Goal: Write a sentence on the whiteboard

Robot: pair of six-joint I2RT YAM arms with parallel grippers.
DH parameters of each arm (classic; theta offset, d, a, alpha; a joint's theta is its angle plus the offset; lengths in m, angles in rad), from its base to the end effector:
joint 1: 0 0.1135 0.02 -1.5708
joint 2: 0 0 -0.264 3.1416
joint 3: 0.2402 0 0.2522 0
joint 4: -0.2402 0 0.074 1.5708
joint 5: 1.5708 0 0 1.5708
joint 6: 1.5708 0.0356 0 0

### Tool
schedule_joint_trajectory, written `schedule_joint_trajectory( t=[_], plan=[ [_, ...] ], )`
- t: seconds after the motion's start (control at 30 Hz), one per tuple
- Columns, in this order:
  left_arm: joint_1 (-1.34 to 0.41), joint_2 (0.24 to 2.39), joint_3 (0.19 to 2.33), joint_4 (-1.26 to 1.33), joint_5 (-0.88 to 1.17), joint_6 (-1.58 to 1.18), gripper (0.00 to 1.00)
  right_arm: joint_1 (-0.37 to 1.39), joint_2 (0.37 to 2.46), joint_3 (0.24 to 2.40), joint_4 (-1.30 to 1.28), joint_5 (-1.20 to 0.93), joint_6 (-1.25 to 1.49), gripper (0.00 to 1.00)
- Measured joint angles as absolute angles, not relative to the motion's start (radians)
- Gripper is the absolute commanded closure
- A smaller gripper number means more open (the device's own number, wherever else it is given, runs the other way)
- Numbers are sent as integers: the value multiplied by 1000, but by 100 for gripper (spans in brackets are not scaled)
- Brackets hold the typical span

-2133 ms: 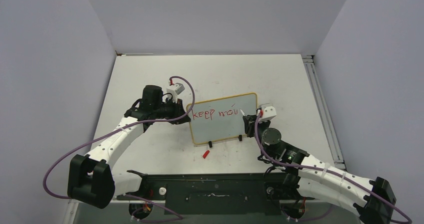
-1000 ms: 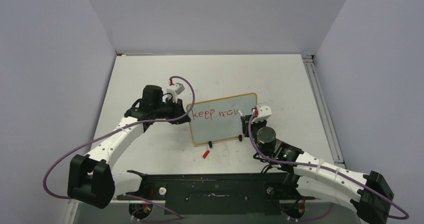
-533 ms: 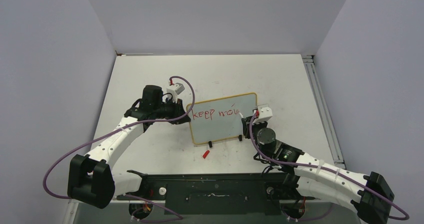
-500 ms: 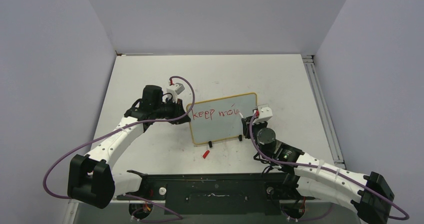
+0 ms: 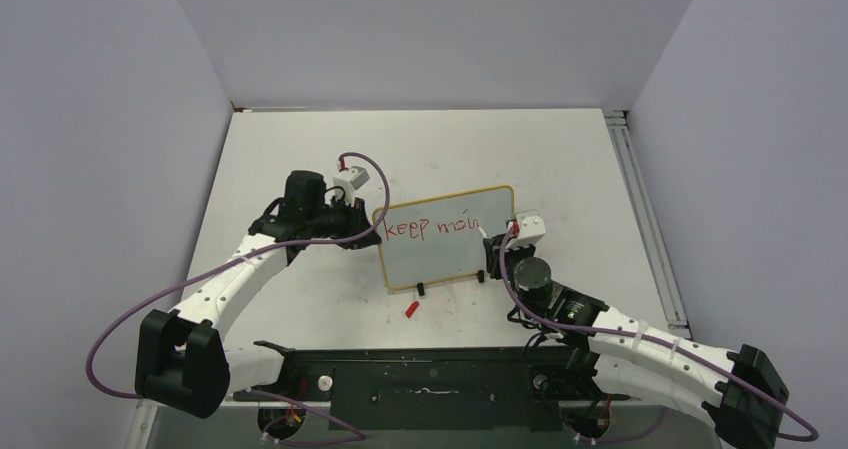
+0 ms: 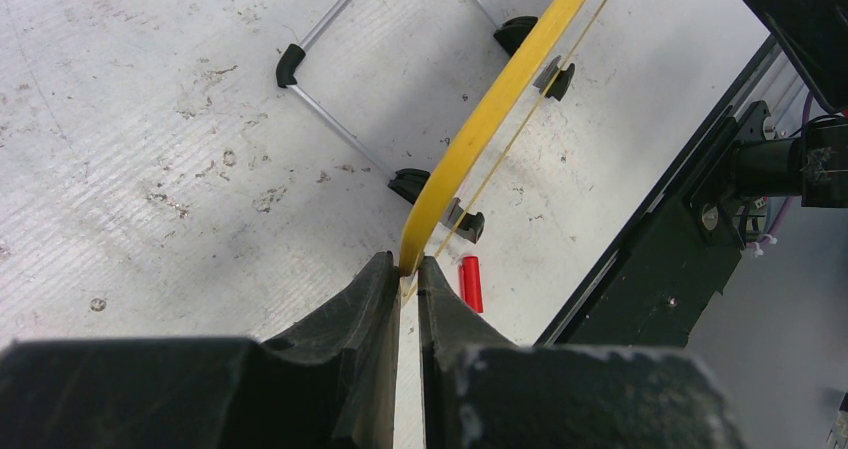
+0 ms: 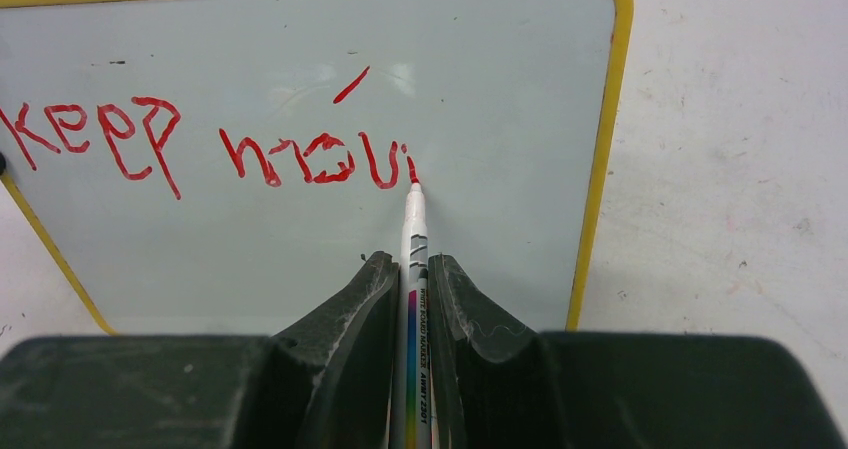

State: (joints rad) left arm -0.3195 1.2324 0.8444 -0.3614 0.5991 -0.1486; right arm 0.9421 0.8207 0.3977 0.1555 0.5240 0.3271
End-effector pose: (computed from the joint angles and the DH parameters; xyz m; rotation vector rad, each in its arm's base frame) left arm 0.2382 -0.0999 0.2550 0.5080 2.2807 -0.9296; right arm 0.1256 0.1425 0.2331 -0.1922 1.8116 0.4217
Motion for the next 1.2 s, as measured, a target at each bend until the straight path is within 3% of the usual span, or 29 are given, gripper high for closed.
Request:
schedule_joint_trajectory(
  t=[0.43, 1.2],
  plan=[
    [-319, 1232, 844, -362, 599, -149, 100, 993, 769, 427, 126, 554, 303, 95],
    [-319, 1232, 844, -363, 599, -149, 100, 996, 857, 438, 234, 598, 235, 95]
  ],
)
